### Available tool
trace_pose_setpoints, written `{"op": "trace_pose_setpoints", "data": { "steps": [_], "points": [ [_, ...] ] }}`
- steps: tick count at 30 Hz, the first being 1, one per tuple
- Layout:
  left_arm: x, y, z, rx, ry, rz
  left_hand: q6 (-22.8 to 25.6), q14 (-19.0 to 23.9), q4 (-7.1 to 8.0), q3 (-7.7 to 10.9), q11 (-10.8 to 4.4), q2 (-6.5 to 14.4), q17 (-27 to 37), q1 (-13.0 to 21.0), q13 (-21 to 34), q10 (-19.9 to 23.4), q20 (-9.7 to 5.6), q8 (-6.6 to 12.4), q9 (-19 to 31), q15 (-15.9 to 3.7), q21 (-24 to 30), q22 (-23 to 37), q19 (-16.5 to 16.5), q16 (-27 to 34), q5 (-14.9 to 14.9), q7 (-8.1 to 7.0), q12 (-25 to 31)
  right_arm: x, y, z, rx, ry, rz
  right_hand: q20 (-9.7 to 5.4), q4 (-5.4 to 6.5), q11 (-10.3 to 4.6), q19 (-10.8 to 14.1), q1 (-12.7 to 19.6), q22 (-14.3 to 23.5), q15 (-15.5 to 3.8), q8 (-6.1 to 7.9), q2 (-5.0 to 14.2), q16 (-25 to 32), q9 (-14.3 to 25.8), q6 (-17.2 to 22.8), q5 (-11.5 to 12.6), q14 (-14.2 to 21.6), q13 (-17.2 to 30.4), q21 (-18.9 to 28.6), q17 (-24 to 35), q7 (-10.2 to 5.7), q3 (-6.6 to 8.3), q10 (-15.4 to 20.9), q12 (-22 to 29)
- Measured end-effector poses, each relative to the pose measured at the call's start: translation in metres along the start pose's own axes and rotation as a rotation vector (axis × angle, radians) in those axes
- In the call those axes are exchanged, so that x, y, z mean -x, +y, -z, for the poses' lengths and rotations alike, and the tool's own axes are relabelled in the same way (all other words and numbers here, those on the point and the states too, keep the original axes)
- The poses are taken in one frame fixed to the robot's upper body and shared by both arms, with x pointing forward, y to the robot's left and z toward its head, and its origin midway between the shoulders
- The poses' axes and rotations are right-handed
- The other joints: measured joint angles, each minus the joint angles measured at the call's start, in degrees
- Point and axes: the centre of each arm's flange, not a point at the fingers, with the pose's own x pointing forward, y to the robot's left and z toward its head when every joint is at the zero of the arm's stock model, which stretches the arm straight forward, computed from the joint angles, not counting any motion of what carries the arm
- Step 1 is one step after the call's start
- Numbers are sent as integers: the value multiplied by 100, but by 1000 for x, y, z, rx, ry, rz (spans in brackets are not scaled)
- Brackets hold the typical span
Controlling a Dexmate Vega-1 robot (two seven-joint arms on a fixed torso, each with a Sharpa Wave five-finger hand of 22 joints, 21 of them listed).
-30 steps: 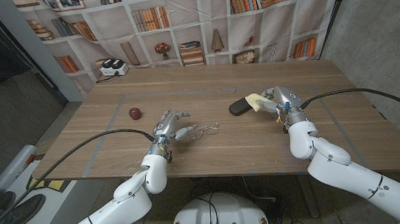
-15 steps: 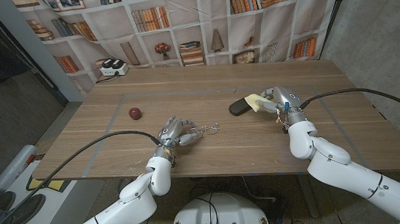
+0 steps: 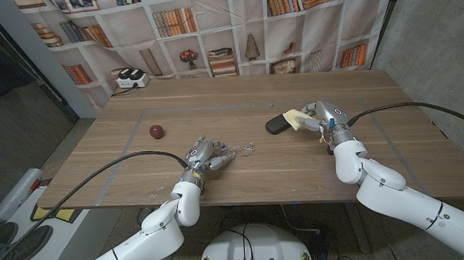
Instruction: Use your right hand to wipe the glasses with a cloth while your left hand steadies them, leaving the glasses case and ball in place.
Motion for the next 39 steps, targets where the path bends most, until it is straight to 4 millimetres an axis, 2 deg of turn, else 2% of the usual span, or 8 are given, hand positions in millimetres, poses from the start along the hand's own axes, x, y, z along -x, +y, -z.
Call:
{"op": "trace_pose_setpoints", "data": {
  "steps": [5,8,13,20,23,34,39],
  "points": [
    [-1,-1,-1,-7,-1,-8,106,125,-52,260,32,238,0,402,0,135,8,-28,0,-15,0,0,69,0,-159,27,-44,0,0,-1,0,-1,-2,0,0,0,0,-14,0,0,-15,14,0,-1,0,-1,0,2,0,0,0,0,0,-18],
    [-3,-2,-2,-9,-1,-14,239,225,-53,387,30,291,0,562,0,274,23,-38,-1,-21,0,0,136,0,-246,17,-43,0,0,-1,1,0,0,0,0,0,0,-21,0,0,1,21,0,-3,0,-1,0,3,0,0,0,0,0,-21],
    [-4,-2,-2,-12,-3,-24,562,479,-16,581,8,306,1,771,0,641,-24,-33,-1,-20,0,-13,265,0,-449,29,-43,0,-1,-2,3,1,3,0,0,0,0,-21,0,0,9,21,0,-3,0,-2,0,3,-46,0,0,0,1,-22],
    [-6,-3,-3,-11,-2,-46,1122,1191,97,915,31,321,1,907,-5,1342,-53,56,-1,-61,35,-28,665,0,-627,-47,-93,2,0,-2,1,4,3,0,0,0,0,-21,1,0,10,21,-22,-1,0,-5,0,3,-46,1,-1,0,1,-39],
    [-7,-3,-3,-8,-1,-57,1202,1354,91,921,58,320,2,908,-5,1473,-59,65,-3,-79,39,-28,758,0,-647,-66,-99,2,-1,-2,-1,6,10,0,19,0,0,-21,1,0,9,21,-21,-1,0,-6,0,3,-46,1,-1,-19,1,-43],
    [-12,-2,-1,17,5,-67,1303,1361,74,938,59,320,2,908,1,1514,-33,65,-16,-72,39,-28,786,0,-666,-65,-97,4,-1,-3,-9,-3,20,0,7,21,0,-19,1,0,3,19,-21,2,0,1,0,-2,-46,1,0,-40,28,-35],
    [-14,-3,0,53,6,-60,1303,1383,50,962,59,320,2,908,2,1514,-63,65,-11,-94,39,-27,816,0,-669,-65,-134,6,-1,-10,-17,-39,27,0,-1,20,0,-19,1,0,1,19,-21,2,0,1,0,-2,-46,1,-1,-48,28,-31]
  ]
}}
